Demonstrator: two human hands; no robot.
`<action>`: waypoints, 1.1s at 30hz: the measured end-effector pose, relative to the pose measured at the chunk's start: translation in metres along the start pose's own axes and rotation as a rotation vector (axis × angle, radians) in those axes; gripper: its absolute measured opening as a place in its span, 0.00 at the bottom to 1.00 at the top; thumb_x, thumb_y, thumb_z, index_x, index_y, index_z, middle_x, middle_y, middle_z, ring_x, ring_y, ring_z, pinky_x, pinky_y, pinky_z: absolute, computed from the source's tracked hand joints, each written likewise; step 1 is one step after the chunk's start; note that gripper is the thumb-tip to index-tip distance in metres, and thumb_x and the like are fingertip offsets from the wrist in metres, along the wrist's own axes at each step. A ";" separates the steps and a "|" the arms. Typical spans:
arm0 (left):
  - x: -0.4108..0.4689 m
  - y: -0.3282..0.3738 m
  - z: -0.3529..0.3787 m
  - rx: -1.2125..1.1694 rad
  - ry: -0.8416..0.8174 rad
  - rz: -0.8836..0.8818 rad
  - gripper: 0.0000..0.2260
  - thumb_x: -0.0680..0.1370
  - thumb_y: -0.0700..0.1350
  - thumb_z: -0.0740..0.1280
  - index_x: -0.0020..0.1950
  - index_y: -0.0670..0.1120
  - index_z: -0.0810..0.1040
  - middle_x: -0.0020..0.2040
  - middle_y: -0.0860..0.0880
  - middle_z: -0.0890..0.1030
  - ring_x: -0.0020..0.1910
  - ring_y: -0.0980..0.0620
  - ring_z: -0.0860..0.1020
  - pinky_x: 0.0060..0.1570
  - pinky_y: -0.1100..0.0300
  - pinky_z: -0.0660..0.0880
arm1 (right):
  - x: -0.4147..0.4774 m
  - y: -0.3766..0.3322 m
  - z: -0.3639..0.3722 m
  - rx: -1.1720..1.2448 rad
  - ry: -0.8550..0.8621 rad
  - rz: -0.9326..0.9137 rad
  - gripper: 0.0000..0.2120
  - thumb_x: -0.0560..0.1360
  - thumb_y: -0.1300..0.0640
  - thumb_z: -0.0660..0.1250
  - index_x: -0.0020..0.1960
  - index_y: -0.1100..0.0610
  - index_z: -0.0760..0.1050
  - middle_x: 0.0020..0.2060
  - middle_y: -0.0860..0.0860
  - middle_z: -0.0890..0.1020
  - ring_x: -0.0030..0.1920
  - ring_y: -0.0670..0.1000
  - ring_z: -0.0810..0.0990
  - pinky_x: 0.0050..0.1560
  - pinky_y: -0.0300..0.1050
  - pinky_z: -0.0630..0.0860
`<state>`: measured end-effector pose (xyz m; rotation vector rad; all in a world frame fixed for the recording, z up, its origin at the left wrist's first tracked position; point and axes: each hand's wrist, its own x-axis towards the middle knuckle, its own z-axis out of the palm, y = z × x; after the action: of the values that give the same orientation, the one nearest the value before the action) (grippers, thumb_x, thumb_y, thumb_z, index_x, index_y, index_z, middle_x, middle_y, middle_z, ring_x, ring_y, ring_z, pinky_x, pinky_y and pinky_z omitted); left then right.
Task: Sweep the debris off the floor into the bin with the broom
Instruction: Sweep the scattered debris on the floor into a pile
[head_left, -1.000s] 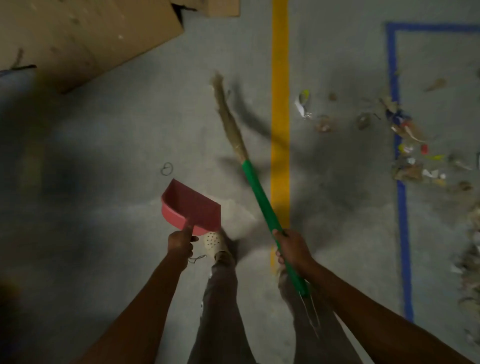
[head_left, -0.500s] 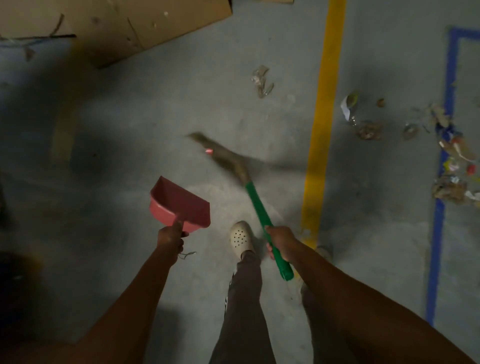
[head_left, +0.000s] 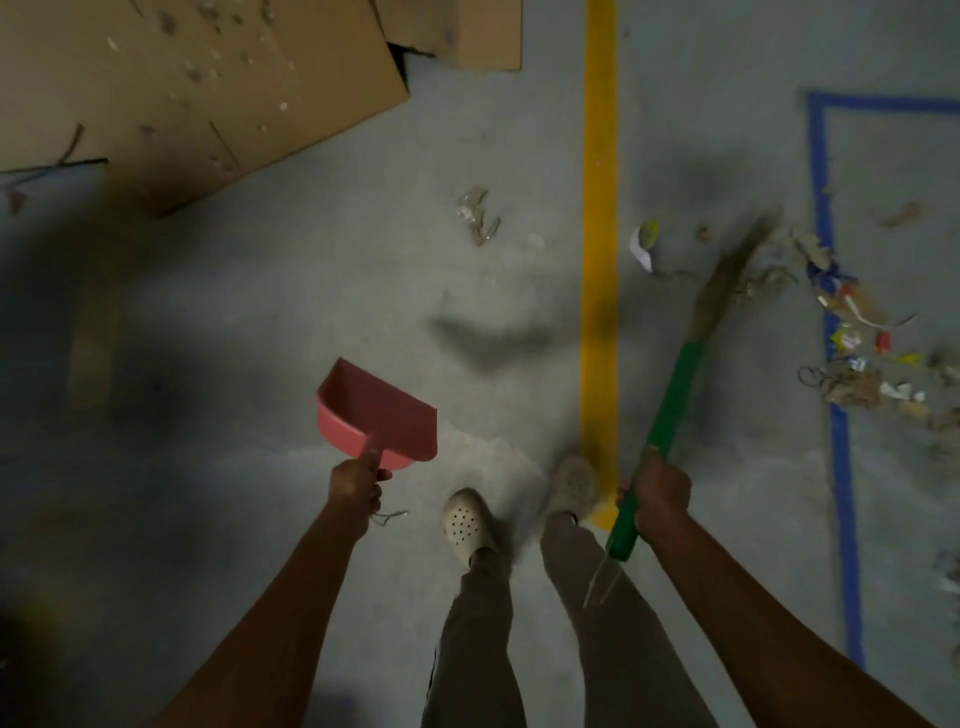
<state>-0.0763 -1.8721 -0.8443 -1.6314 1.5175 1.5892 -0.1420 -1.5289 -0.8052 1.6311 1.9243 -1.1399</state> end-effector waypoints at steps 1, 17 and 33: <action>0.000 0.009 0.009 -0.005 0.001 -0.002 0.24 0.78 0.58 0.69 0.52 0.36 0.76 0.42 0.42 0.78 0.25 0.54 0.63 0.22 0.64 0.61 | 0.000 -0.007 0.002 -0.013 -0.008 -0.046 0.22 0.81 0.47 0.60 0.40 0.65 0.75 0.32 0.61 0.78 0.31 0.58 0.78 0.41 0.56 0.78; 0.010 0.147 0.151 -0.031 0.069 0.067 0.22 0.78 0.57 0.69 0.49 0.37 0.76 0.40 0.42 0.78 0.23 0.55 0.63 0.20 0.65 0.61 | 0.049 -0.199 0.105 -0.398 -0.679 -0.184 0.16 0.82 0.50 0.62 0.54 0.65 0.73 0.28 0.54 0.76 0.21 0.50 0.72 0.22 0.39 0.69; -0.004 0.240 0.326 0.249 -0.070 0.137 0.21 0.77 0.58 0.70 0.46 0.39 0.74 0.39 0.43 0.78 0.20 0.57 0.62 0.19 0.67 0.58 | 0.261 -0.227 -0.072 0.134 -0.119 0.246 0.15 0.82 0.55 0.62 0.56 0.68 0.76 0.32 0.58 0.75 0.30 0.56 0.74 0.39 0.51 0.76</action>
<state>-0.4281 -1.6717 -0.8372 -1.3487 1.7435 1.4405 -0.4077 -1.3068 -0.8735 1.7686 1.5538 -1.2536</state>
